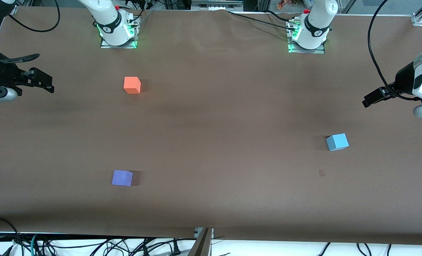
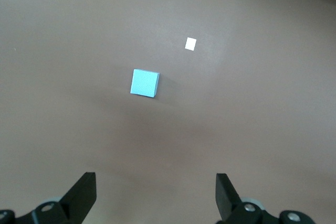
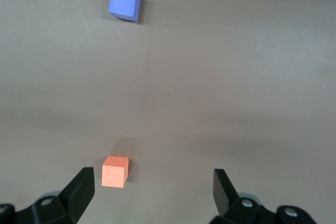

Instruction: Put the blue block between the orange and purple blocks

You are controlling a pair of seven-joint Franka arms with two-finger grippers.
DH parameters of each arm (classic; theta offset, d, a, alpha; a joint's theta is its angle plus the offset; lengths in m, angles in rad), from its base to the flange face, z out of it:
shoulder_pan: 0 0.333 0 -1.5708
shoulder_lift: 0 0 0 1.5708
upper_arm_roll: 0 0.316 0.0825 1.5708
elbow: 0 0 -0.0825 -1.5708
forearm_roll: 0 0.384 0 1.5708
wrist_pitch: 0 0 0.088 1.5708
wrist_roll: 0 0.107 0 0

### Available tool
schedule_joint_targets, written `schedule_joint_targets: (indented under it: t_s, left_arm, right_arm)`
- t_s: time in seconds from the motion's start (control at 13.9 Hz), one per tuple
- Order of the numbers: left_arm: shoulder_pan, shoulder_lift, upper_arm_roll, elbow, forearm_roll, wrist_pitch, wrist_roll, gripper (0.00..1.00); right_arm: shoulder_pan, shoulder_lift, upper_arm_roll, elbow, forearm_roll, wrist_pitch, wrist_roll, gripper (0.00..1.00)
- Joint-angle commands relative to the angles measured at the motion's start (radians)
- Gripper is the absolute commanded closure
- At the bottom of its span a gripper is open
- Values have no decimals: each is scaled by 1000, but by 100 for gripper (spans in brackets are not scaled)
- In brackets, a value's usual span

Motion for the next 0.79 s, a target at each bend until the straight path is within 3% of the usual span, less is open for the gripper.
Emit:
schedule_joint_targets:
  t_s: [0.0,0.72]
  left_arm:
    - [-7,-28,-13,-13,-16,15,59,0]
    - [-8,-14,-18,2,-4,20,186,0]
  right_arm:
    - [0,9,-2,25,-7,-6,-3,0]
    - [-2,9,-2,25,-7,-6,-4,0]
